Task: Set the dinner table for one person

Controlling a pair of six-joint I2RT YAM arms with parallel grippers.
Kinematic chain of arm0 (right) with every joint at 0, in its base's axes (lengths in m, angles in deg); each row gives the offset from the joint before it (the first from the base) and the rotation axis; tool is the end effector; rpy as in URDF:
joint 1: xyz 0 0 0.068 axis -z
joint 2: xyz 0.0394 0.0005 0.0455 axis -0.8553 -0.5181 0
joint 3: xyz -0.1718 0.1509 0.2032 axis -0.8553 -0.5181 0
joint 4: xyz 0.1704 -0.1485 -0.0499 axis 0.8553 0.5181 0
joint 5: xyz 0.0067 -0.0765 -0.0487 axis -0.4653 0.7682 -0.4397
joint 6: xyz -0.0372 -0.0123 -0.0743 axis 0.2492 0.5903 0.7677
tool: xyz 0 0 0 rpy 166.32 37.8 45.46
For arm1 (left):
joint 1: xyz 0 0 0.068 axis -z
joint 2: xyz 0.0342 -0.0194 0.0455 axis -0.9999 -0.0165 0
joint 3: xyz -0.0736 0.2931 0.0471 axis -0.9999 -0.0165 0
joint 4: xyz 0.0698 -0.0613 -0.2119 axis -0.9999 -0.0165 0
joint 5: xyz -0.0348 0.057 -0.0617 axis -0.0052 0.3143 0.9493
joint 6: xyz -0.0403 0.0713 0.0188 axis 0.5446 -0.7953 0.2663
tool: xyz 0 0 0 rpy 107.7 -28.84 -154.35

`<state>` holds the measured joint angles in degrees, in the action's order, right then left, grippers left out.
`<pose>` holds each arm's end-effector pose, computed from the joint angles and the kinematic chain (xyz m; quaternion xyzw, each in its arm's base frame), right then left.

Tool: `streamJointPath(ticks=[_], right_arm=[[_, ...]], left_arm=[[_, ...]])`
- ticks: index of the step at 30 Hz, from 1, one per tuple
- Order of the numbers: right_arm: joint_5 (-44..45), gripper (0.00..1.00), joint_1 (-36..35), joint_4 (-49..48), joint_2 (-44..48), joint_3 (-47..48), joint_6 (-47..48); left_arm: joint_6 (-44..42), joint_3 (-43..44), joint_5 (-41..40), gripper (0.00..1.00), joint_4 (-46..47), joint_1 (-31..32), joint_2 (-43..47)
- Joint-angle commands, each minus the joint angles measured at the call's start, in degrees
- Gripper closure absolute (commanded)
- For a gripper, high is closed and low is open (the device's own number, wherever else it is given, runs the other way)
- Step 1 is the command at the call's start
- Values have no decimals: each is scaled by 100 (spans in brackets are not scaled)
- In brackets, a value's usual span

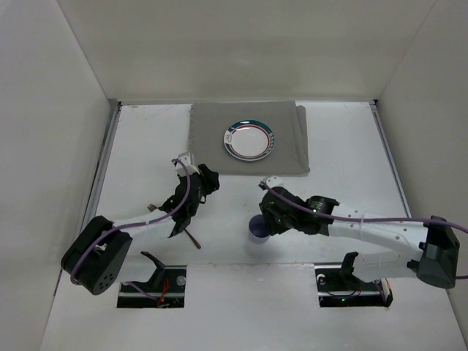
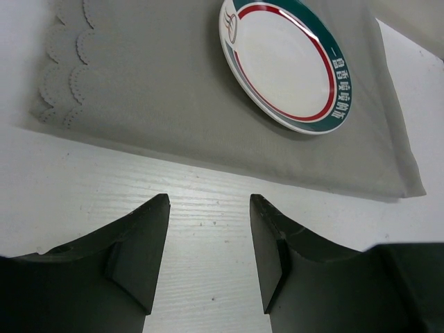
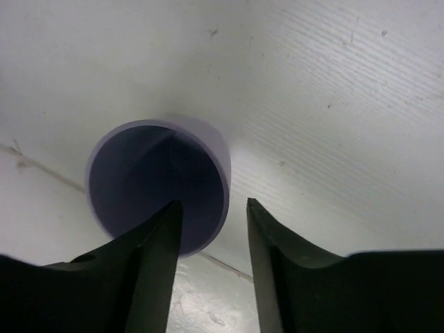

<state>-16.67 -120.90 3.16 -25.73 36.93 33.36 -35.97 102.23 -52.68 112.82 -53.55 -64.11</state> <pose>0.1165 0.1806 0.2638 -0.2243 0.9221 0.1259 0.2891 0.2221 -0.1265 0.2440 -0.1038 0.7592 -0.2446 0.5941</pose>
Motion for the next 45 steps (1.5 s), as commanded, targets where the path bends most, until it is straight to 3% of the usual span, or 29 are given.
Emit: streamJointPath(ticks=[1, 3, 5, 7, 11, 14, 19, 22, 26, 45], right_arm=[[26, 63, -60, 66, -204, 66, 117], [253, 84, -34, -66, -222, 188, 117], [570, 93, 62, -250, -65, 451, 134], [764, 95, 421, -636, 102, 793, 274], [590, 95, 1686, -1726, -291, 1409, 898], [282, 96, 2837, -2157, -1361, 2382, 1110], [360, 95, 3805, -2106, -3084, 4341, 1206], [378, 95, 4184, -1581, -4130, 5633, 1251], [325, 96, 4562, -912, -5107, 6822, 1198], [-71, 93, 4994, 601, -7235, 9310, 1180]], left_arm=[[83, 103, 1, 52, 154, -31, 97], [118, 103, 1, 52, 128, -31, 131], [118, 103, 1, 52, 128, -31, 132], [127, 103, 1, 52, 128, -40, 114], [127, 120, 1, 52, 137, -5, 97], [136, 112, 19, 52, 128, -4, 114], [153, 120, 36, 52, 111, -5, 79], [179, 129, 54, 52, 93, 31, 70], [241, 138, 115, 52, 93, -13, 35], [373, 112, 309, 52, 93, -259, -27]])
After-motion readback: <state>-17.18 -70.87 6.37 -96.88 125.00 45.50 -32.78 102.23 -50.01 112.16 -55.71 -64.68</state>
